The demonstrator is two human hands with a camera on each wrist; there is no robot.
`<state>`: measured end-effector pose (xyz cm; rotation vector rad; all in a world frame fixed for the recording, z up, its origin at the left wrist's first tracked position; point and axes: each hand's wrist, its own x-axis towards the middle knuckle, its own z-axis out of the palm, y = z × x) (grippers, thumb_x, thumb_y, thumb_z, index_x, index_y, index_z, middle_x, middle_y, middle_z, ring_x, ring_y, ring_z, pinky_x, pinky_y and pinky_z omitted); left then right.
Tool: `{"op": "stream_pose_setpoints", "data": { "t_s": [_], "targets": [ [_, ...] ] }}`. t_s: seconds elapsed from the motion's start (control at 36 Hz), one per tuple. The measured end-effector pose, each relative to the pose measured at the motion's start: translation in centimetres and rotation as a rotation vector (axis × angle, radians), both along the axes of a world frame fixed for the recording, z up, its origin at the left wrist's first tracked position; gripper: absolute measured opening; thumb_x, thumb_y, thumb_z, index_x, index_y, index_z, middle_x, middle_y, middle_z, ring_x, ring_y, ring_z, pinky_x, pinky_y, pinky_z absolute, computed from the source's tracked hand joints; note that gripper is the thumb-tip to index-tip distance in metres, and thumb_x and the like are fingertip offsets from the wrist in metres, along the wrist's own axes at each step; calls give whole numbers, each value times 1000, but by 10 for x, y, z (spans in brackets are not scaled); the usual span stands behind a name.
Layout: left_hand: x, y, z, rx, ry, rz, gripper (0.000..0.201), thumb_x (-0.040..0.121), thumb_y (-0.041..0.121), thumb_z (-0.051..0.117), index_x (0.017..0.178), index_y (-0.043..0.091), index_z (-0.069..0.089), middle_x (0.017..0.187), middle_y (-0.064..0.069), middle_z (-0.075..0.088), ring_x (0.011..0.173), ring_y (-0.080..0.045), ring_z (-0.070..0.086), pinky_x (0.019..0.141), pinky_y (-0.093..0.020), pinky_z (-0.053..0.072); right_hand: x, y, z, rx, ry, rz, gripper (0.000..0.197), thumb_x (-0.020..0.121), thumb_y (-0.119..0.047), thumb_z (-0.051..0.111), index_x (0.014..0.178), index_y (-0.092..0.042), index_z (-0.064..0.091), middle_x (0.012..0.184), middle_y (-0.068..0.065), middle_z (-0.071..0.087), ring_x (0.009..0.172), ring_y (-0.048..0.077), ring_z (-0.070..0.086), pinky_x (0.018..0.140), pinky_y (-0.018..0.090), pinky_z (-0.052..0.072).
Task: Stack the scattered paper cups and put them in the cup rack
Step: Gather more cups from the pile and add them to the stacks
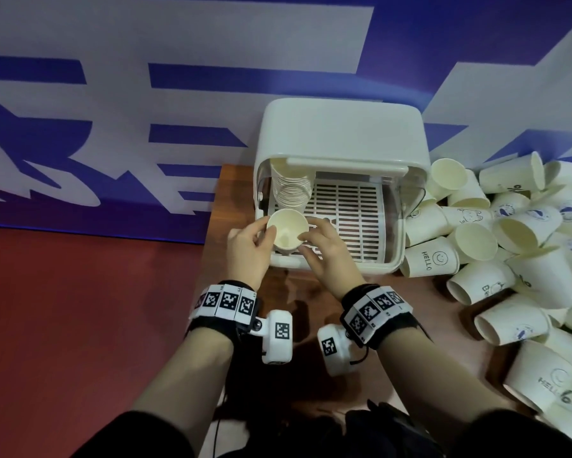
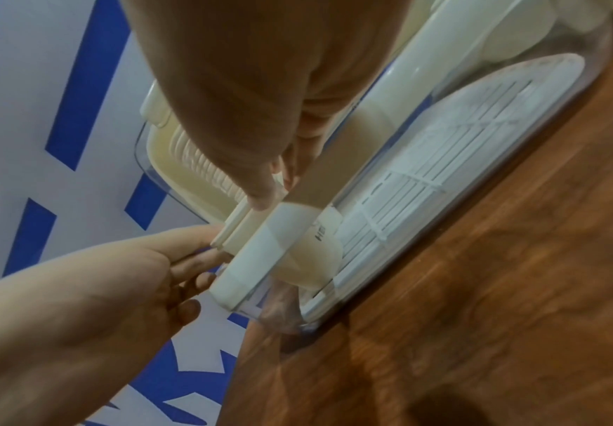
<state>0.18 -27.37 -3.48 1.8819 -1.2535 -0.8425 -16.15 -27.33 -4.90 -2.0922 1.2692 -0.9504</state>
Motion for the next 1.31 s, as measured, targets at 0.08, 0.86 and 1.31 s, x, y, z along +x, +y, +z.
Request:
{"op": "stream_pose_setpoints", "data": {
  "t_s": [0.08, 0.86, 1.31],
  "targets": [
    [0, -1, 0, 15, -16, 10, 33, 91, 31, 58, 123, 30, 64, 98, -9, 55, 78, -1, 47, 95, -29, 43, 0, 1, 2, 12, -1, -10, 14, 83, -1, 64, 96, 4, 64, 118, 26, 54, 110, 22, 47, 99, 11, 30],
    [-70, 34, 41, -223, 64, -149, 39, 91, 22, 62, 128, 17, 50, 110, 6, 51, 104, -14, 48, 98, -42, 44, -98, 72, 50, 153, -194, -383, 18, 89, -9, 61, 105, -12, 67, 125, -3, 53, 118, 12, 51, 93, 19, 45],
    [-216, 47, 40, -28, 172, -482, 27, 89, 23, 64, 114, 21, 55, 110, 1, 57, 92, -6, 53, 83, -21, 44, -249, 114, 74, 47, -230, -811, 17, 90, -6, 55, 102, -11, 65, 110, -1, 57, 97, 16, 57, 77, 22, 48]
  ]
}}
